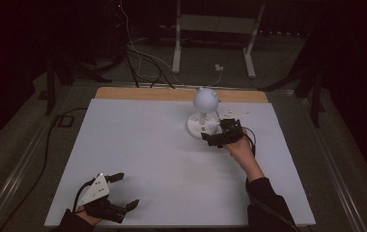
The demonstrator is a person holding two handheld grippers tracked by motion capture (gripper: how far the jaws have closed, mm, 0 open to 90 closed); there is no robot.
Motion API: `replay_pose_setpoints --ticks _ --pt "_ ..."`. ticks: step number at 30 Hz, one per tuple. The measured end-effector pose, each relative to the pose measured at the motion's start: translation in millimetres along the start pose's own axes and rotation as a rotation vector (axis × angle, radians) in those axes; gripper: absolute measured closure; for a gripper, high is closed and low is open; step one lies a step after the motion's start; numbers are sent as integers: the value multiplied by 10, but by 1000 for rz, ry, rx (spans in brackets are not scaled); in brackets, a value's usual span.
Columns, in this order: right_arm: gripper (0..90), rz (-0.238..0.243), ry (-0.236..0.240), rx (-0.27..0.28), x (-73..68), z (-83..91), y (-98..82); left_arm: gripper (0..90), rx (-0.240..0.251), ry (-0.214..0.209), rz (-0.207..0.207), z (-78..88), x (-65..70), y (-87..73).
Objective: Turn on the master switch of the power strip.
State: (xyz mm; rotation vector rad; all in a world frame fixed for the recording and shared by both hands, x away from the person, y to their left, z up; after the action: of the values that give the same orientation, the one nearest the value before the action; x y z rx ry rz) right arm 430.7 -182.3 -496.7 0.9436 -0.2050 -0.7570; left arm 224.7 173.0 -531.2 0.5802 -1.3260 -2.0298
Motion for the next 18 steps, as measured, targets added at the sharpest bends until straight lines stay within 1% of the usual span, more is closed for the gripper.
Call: replay_pose_setpoints --ticks 10,12,13,16,18 --pt "0 12 27 -3 -109 157 -75 2 -1 0 -1 -1 0 1" --pt "0 -3 52 13 -126 219 -110 2 0 -1 -1 0 1 2" --pt "0 -5 56 14 -131 235 -125 2 0 0 -1 0 1 2" --pt "0 3 58 10 -150 271 -162 2 0 0 -1 1 1 3" --pt "0 10 64 16 -198 338 -220 2 1 -1 0 3 -1 3"
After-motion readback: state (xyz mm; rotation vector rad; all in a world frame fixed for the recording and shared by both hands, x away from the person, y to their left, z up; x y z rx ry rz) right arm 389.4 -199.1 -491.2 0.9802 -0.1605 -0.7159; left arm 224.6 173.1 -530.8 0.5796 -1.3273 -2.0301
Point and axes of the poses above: each handheld gripper's, and its own axes: z roughly backward along the jaws, y roughly out of its top, x roughly to its right, the point moved 4 cm from there along -z, roughly forward along the jaws, and after that the axes turned 10 degrees about y, right-handed, at the moved point
